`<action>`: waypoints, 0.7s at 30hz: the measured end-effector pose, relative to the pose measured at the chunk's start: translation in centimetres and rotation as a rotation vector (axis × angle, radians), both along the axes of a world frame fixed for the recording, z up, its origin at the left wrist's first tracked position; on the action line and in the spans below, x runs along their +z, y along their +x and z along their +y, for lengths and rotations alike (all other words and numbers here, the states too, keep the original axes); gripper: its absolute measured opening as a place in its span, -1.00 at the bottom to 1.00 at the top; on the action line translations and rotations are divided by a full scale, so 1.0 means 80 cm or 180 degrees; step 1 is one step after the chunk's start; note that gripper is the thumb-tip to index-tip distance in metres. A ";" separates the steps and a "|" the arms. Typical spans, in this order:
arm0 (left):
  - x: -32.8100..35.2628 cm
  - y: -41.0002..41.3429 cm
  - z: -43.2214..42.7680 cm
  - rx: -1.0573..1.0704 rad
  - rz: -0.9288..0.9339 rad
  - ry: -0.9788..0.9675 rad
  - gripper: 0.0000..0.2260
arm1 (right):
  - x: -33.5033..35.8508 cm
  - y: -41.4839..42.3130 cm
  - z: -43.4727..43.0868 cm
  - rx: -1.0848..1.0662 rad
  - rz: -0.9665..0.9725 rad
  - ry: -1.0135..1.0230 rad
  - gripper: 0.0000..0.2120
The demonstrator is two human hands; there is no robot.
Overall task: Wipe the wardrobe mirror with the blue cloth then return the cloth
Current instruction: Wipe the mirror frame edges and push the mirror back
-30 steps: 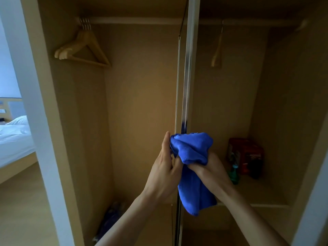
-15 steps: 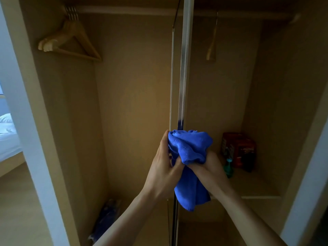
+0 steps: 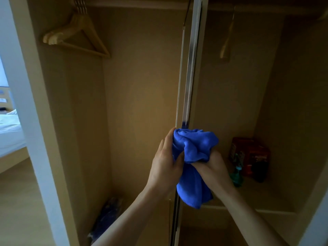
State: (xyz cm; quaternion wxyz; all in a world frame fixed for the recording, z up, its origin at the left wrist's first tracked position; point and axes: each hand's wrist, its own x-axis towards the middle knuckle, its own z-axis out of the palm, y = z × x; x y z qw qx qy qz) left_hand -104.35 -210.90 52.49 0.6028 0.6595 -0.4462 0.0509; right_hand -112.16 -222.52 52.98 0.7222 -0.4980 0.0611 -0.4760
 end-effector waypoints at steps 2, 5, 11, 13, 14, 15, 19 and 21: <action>0.001 0.007 -0.009 0.0058 0.0002 0.0012 -0.47 | -0.019 0.019 0.003 0.0600 0.0072 0.0238 -0.57; 0.001 0.019 -0.022 0.0123 -0.0029 0.0025 -0.46 | -0.013 0.051 -0.012 0.0849 -0.0239 0.0838 -0.57; 0.001 0.044 -0.049 0.0147 -0.0005 -0.0024 -0.47 | -0.013 0.056 -0.053 -0.0162 -0.0415 -0.0575 -0.67; 0.001 0.052 -0.058 0.0149 0.0011 -0.0040 -0.47 | -0.021 0.064 -0.058 0.0056 0.0146 -0.0854 -0.74; 0.001 0.057 -0.062 0.0144 0.0021 -0.0050 -0.47 | -0.029 0.065 -0.055 0.0057 0.0333 -0.1101 -0.70; 0.001 0.061 -0.066 0.0137 0.0032 -0.0059 -0.48 | -0.031 0.074 -0.064 0.0244 0.0477 -0.0989 -0.69; 0.002 0.077 -0.081 0.0093 0.0060 -0.0078 -0.47 | -0.022 0.098 -0.089 0.0320 0.0920 -0.0508 -0.94; 0.001 0.084 -0.088 0.0072 0.0061 -0.0111 -0.47 | -0.019 0.102 -0.095 0.0424 0.0912 -0.0390 -0.81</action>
